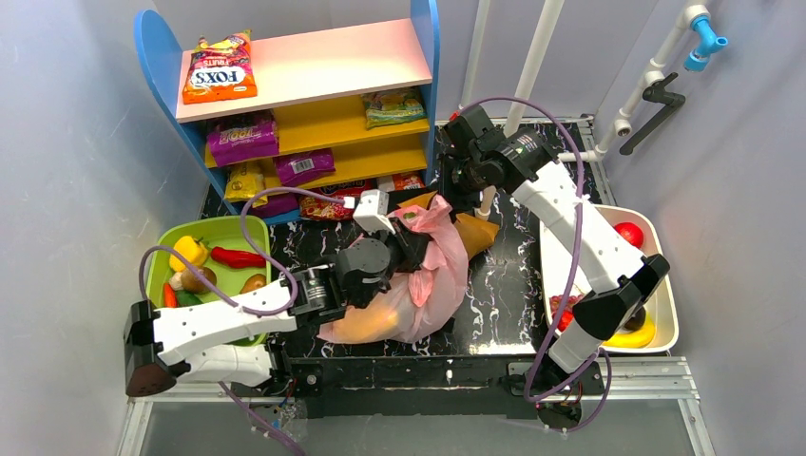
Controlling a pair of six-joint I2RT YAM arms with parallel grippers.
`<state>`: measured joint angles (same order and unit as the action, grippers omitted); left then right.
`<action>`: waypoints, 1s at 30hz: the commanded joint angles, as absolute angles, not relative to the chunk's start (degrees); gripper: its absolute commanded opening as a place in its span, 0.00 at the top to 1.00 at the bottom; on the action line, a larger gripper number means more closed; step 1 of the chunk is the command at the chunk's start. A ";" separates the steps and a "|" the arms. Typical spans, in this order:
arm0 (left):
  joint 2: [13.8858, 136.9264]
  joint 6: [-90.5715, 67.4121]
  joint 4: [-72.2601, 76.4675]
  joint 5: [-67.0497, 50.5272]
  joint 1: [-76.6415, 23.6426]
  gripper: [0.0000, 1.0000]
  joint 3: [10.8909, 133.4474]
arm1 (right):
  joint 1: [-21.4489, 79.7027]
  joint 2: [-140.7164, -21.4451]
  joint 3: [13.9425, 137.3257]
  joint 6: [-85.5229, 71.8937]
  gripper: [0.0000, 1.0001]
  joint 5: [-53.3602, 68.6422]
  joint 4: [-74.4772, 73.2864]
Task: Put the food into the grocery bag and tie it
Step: Place the grocery bag at the grocery bag.
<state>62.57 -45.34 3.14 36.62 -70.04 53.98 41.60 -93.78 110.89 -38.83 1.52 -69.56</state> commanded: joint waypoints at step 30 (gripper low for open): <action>93.31 -42.57 9.39 40.04 -59.80 0.84 64.29 | 47.37 -79.82 109.83 -42.78 0.99 8.27 -65.63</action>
<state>90.78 -42.74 10.52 41.30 -63.83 62.87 44.03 -86.70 107.83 -39.03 -2.50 -69.87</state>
